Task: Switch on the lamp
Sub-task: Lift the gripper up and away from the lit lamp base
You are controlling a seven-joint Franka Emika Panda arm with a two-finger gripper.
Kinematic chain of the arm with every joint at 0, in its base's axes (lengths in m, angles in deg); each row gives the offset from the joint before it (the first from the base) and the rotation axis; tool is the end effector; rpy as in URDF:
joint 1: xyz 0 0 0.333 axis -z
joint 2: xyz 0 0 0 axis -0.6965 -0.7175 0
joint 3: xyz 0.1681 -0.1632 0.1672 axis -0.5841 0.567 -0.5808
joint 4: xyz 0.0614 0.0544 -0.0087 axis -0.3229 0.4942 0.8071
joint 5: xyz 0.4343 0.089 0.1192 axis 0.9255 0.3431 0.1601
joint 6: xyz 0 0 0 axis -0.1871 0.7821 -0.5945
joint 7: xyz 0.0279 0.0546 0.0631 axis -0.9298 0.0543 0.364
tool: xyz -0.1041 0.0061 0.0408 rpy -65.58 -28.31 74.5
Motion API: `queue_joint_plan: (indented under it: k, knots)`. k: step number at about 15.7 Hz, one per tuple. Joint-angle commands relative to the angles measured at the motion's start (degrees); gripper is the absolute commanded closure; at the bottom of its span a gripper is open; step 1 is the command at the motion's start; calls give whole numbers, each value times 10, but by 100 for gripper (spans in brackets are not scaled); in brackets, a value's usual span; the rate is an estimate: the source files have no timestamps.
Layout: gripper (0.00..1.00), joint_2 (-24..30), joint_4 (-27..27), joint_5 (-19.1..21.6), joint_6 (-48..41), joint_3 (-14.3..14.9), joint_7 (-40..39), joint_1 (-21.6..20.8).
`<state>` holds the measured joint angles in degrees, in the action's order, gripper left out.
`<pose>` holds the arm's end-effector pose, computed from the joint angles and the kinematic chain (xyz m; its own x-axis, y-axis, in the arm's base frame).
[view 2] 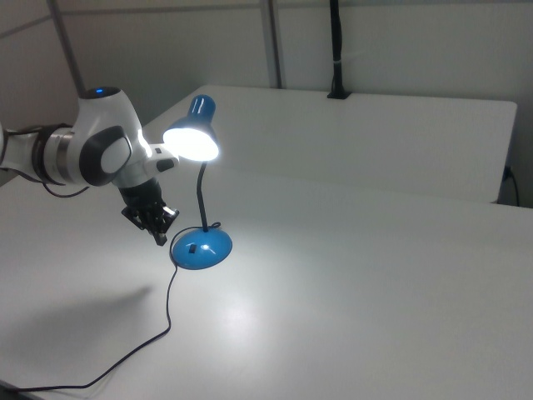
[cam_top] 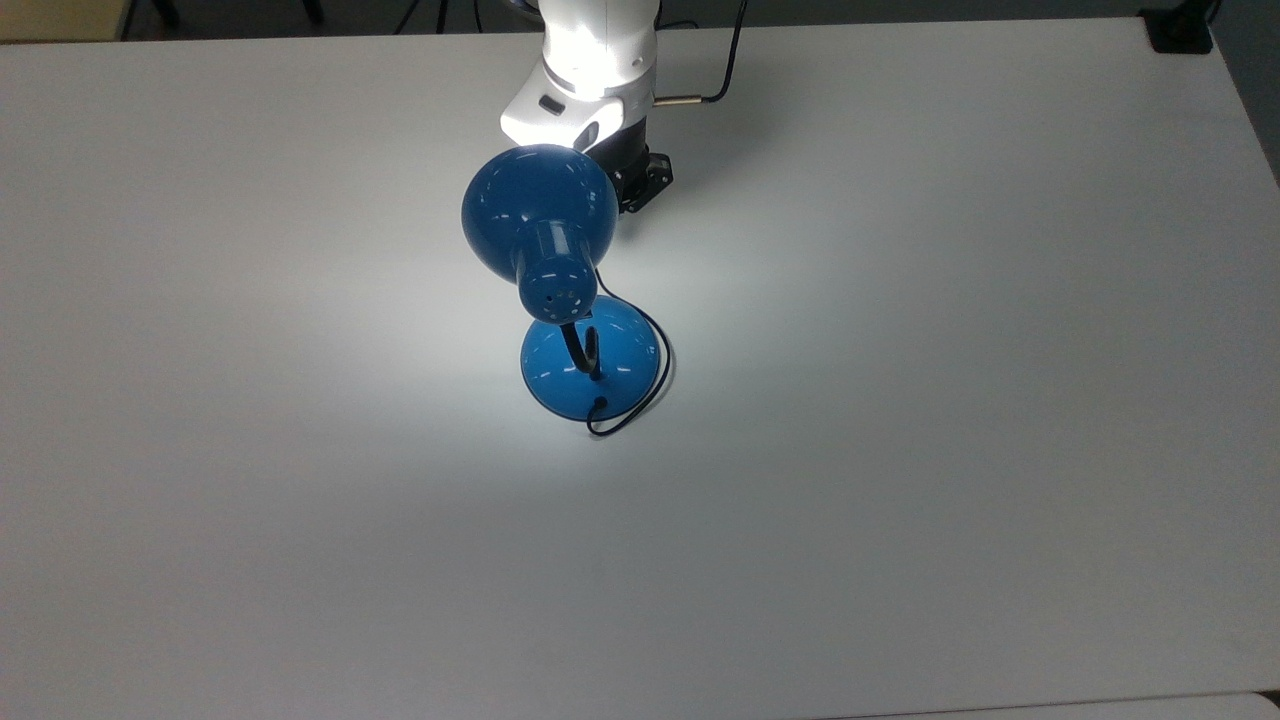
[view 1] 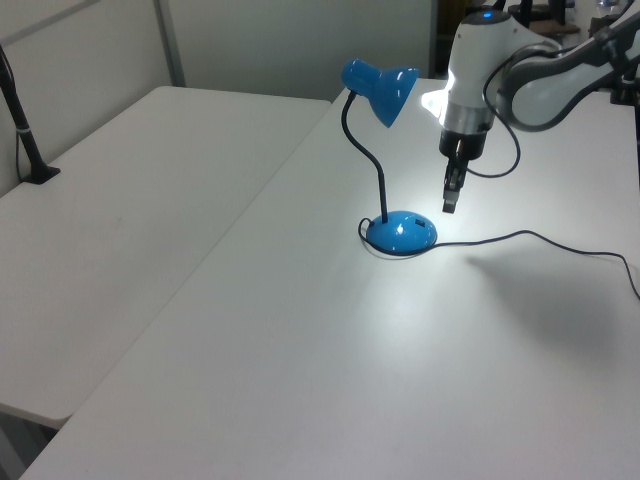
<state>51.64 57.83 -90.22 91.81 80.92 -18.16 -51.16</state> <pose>0.6068 0.0911 0.3247 0.9845 0.1457 0.0976 0.1438 -0.9893 0.0264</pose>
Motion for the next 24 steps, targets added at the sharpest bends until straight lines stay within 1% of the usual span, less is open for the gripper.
queue_joint_plan:
  k: [1,4,6,8,11,12,13,14,15,16,17,21,24]
  knots:
    - [100,55,-43,-7,-128,3,0,2]
    - [100,57,-123,-7,-220,7,0,3]
    - [100,52,-163,-6,-245,7,0,3]
    - [96,47,-201,-6,-267,7,0,4]
    - [75,47,-237,-5,-297,9,-6,16]
    - [71,47,-243,-5,-307,9,-7,21]
    - [60,47,-246,-6,-310,9,-7,22]
    - [40,47,-246,-6,-310,10,-7,23]
    - [27,47,-247,-6,-311,11,-6,30]
    - [17,48,-247,-6,-312,12,-5,30]
    - [0,48,-247,-6,-316,12,-1,31]
    - [0,47,-269,1,-335,11,1,52]
    - [0,48,-272,6,-355,12,1,67]
